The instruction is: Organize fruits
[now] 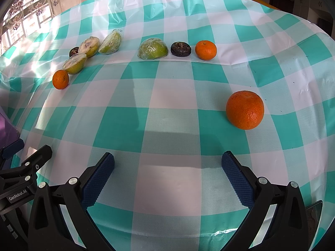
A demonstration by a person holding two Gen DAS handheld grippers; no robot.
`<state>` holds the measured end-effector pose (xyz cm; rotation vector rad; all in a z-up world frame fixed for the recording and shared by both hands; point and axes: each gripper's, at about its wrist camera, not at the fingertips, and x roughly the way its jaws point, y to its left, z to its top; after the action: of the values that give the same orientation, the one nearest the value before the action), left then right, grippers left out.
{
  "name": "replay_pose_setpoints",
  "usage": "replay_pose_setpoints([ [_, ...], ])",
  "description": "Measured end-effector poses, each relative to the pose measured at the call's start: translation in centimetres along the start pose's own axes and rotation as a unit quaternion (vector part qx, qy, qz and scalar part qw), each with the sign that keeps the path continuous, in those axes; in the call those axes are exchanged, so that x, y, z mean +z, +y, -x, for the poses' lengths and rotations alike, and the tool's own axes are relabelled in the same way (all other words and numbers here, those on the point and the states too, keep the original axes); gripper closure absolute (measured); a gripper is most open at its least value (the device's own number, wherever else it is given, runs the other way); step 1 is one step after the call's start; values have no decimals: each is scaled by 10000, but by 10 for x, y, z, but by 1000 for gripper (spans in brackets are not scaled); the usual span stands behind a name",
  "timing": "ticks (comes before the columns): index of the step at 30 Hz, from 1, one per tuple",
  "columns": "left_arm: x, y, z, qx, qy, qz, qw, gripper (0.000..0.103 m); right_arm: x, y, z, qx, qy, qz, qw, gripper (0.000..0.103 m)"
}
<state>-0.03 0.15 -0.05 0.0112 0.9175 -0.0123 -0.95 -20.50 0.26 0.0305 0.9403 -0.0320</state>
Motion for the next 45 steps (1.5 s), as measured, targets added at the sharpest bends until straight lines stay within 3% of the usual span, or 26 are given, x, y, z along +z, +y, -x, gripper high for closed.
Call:
replay_pose_setpoints([
  [15, 0, 0, 0, 0, 0, 0, 10000, 1, -1, 1, 0, 11, 2, 25, 10000, 4],
  [19, 0, 0, 0, -1, -1, 0, 10000, 1, 0, -2, 2, 179, 208, 296, 9992, 4],
  [21, 0, 0, 0, 0, 2, 1, 10000, 1, -1, -14, 5, 89, 179, 75, 9998, 4],
  [24, 0, 0, 0, -4, 12, -12, 10000, 1, -2, -44, 17, 205, -213, -556, 9980, 4],
  [29, 0, 0, 0, -38, 37, -51, 10000, 1, 4, -90, 13, 668, -347, -1577, 9846, 5],
  [33, 6, 2, -3, -92, 39, -104, 9999, 1, 15, -98, 7, 561, -360, -1670, 9837, 5],
  [35, 11, 5, -7, -106, 23, -54, 9999, 1, 20, -95, 3, 400, -349, -1579, 9860, 8],
  [37, 19, 9, -12, -125, 10, 32, 9999, 2, 25, -88, -1, 105, -332, -1376, 9899, 22],
  [39, 26, 10, -15, -220, -16, 75, 9997, 2, 29, -81, -5, -133, -280, -1178, 9926, 26],
  [41, 33, 10, -20, -272, -28, 77, 9996, 2, 30, -76, -7, -290, -262, -1038, 9938, 32],
  [43, 42, 11, -24, -299, -63, 130, 9994, 2, 29, -73, -6, -411, -275, -971, 9940, 45],
  [45, 52, 12, -30, -300, -83, 189, 9993, 3, 29, -71, -7, -452, -272, -900, 9945, 48],
])
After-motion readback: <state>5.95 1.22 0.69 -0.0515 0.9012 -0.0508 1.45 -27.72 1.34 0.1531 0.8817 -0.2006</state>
